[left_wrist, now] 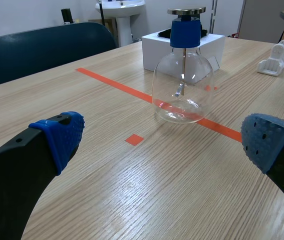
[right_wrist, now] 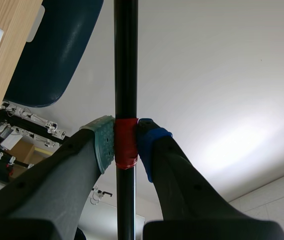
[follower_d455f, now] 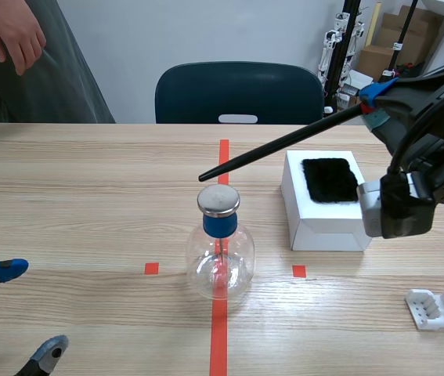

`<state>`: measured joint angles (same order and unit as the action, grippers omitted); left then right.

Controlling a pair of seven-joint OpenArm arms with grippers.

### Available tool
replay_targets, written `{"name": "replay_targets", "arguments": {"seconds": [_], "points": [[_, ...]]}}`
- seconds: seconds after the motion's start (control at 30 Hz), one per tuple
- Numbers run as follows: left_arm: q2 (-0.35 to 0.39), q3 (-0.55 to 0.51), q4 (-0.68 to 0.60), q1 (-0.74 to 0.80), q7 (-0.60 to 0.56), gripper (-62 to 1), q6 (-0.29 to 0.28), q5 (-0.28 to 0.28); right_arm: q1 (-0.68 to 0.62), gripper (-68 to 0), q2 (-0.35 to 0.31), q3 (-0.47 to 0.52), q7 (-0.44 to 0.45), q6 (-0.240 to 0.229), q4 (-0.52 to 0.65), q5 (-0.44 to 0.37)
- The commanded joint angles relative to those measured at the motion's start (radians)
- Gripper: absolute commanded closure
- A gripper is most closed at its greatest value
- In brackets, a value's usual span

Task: Do the electroscope experiment. hold the rod still at the electroscope

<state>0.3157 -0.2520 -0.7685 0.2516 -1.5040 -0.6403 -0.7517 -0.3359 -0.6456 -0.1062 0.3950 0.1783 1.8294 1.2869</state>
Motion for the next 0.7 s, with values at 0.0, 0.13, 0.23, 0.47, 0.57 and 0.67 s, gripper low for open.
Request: {"name": "replay_targets", "arguments": {"seconds": [0.0,0.13,0.23,0.47,0.57,0.67], "points": [[0.001,-0.006,-0.012,-0.003,-0.050,-62.3,-0.001,0.011,0.014,-0.2,-0.013,0.013,-0.004,0.010,0.006,-0.008],[0.001,-0.006,-0.012,-0.003,-0.050,-62.3,-0.001,0.011,0.014,-0.2,-0.013,0.013,-0.004,0.010,0.006,-0.008],[0.001,-0.006,-0.012,-0.003,-0.050,-62.3,-0.001,0.011,0.014,-0.2,-0.013,0.013,0.012,0.010,0.006,-0.026],[0.001,-0.006,-0.012,-0.003,-0.050,-62.3,-0.001,0.011,-0.074,-0.2,0.028,0.100,0.023,0.012,0.043,-0.232],[0.001,-0.006,-0.012,-0.003,-0.050,-62.3,-0.001,0.011,-0.171,-0.2,0.080,0.171,0.073,0.015,0.077,-0.252],[0.001,-0.006,-0.012,-0.003,-0.050,-62.3,-0.001,0.011,-0.265,-0.2,0.142,0.236,0.130,0.015,0.108,-0.291]]}}
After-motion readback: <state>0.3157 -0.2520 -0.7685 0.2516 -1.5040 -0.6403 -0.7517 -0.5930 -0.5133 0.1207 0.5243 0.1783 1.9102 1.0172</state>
